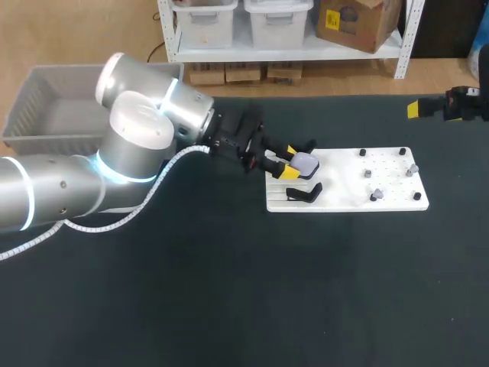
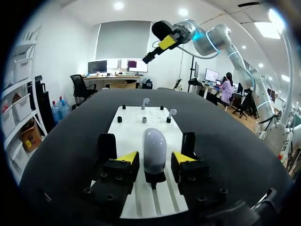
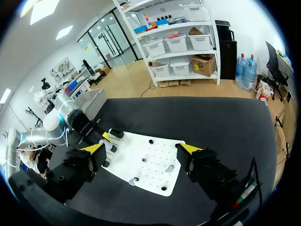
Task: Pick up each earbud case from the left stands, insert the matching earbuds, close the lid, and place the case in the box.
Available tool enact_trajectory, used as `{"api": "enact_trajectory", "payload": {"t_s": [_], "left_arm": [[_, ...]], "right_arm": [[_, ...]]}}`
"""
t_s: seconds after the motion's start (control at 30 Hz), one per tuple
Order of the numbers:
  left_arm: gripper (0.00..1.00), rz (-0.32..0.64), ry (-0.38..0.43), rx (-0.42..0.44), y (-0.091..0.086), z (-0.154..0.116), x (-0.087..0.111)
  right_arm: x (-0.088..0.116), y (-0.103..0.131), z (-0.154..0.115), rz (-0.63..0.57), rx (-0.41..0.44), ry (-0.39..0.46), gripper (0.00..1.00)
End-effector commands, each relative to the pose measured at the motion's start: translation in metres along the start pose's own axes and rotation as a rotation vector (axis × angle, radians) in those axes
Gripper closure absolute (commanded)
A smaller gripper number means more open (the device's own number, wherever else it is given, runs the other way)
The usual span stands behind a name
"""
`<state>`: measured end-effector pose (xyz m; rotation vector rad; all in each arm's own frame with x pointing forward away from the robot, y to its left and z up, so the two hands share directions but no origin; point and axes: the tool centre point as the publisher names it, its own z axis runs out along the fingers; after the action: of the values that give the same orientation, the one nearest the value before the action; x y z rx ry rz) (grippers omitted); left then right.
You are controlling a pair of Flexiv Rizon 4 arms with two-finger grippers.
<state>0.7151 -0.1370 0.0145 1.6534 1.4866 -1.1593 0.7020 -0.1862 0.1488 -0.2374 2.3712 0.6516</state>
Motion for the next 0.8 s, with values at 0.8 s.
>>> {"api": "enact_trajectory", "payload": {"t_s": [0.8], "left_arm": [[0.83,-0.01,0.007,-0.002,0.0023,0.0106,-0.0015]], "right_arm": [[0.0001,0.0005,-0.0007,0.0,0.003,0.0,0.0]]}}
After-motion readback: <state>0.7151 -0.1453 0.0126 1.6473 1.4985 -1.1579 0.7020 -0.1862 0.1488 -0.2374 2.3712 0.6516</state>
